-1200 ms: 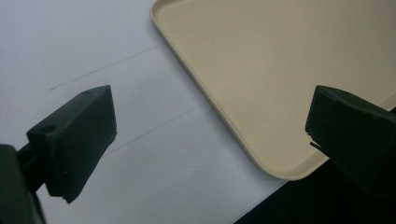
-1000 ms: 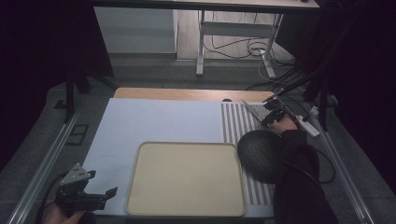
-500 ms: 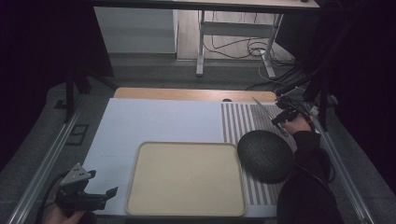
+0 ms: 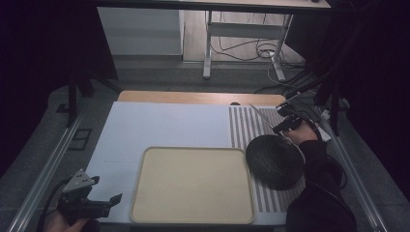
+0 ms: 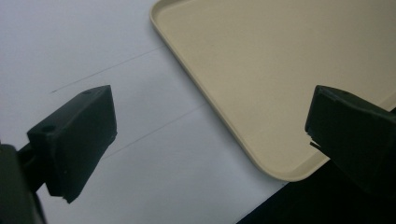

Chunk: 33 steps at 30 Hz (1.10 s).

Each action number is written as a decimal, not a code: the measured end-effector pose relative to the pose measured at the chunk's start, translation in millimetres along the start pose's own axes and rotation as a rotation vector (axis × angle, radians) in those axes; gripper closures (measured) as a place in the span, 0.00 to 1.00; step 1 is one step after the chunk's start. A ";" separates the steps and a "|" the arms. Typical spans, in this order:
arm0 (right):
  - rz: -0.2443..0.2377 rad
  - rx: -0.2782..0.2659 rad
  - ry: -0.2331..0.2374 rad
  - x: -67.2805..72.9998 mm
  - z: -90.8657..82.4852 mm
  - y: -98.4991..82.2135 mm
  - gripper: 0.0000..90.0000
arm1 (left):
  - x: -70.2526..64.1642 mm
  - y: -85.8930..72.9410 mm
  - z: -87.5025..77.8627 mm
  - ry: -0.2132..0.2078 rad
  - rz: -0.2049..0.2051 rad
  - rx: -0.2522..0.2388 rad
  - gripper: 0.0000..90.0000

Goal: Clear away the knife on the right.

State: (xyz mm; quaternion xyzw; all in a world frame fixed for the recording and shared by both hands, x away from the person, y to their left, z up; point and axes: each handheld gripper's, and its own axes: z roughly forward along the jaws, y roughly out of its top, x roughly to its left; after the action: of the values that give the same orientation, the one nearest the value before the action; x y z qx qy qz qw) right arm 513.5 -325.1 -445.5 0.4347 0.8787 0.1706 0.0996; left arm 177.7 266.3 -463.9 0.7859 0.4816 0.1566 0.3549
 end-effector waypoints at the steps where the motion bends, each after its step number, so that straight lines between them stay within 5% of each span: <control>1: 0.000 0.000 0.000 0.0 0.0 0.0 0.89 | 0.0 0.0 0.0 0.000 0.000 0.000 0.03; 33: -0.205 0.003 0.083 104.5 -5.0 -30.3 0.89 | -0.3 -0.1 0.0 0.004 0.000 -0.002 0.03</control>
State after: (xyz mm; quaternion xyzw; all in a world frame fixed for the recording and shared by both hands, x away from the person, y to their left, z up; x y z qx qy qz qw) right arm 426.8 -259.9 -455.3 0.3353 0.9221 0.1764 0.0792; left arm 177.5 266.1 -463.9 0.7853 0.4820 0.1588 0.3546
